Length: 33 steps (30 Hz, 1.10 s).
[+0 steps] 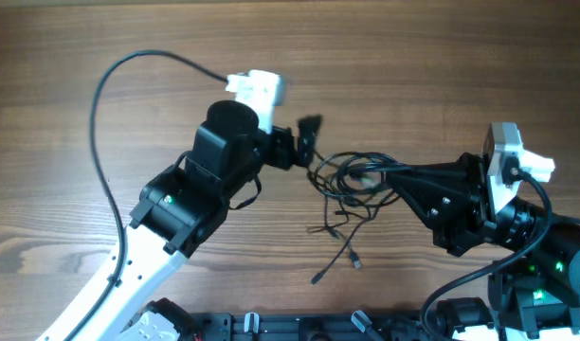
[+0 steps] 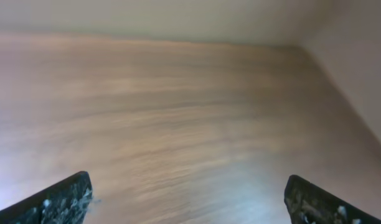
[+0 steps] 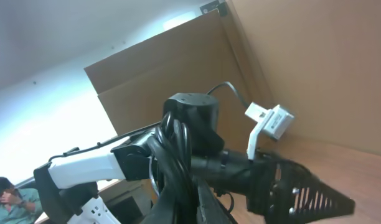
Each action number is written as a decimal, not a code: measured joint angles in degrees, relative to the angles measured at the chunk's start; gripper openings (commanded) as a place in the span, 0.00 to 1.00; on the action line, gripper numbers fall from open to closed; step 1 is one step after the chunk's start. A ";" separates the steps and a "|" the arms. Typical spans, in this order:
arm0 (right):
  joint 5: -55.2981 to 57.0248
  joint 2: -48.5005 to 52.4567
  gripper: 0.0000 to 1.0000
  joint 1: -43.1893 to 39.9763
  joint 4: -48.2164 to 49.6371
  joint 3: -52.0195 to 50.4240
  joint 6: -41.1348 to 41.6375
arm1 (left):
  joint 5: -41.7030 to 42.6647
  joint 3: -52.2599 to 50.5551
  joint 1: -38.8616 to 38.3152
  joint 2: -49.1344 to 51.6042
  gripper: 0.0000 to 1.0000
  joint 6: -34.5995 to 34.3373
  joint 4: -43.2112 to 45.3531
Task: Untangle cables
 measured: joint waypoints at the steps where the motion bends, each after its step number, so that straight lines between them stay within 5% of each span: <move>1: 0.00 0.00 0.04 0.00 0.09 0.00 0.00 | -2.51 0.00 0.00 0.00 1.00 -2.01 -1.44; 8: 0.04 0.00 0.04 0.00 0.13 0.00 0.00 | -11.41 0.00 0.00 -0.48 1.00 -12.35 -4.79; 21: 2.47 0.00 0.04 0.00 0.15 0.00 0.00 | -10.47 0.00 0.00 -13.81 1.00 -13.38 -7.15; 25: 2.69 0.00 0.04 0.00 0.15 0.00 0.00 | -0.20 0.00 0.00 -15.69 1.00 -2.82 -3.54; 30: 3.06 0.00 0.04 0.00 0.15 0.00 0.00 | 23.67 0.00 0.00 -15.82 1.00 13.18 0.20; 33: 3.06 0.00 0.05 0.00 0.15 0.00 0.00 | 31.06 0.00 0.00 -15.82 1.00 17.07 1.46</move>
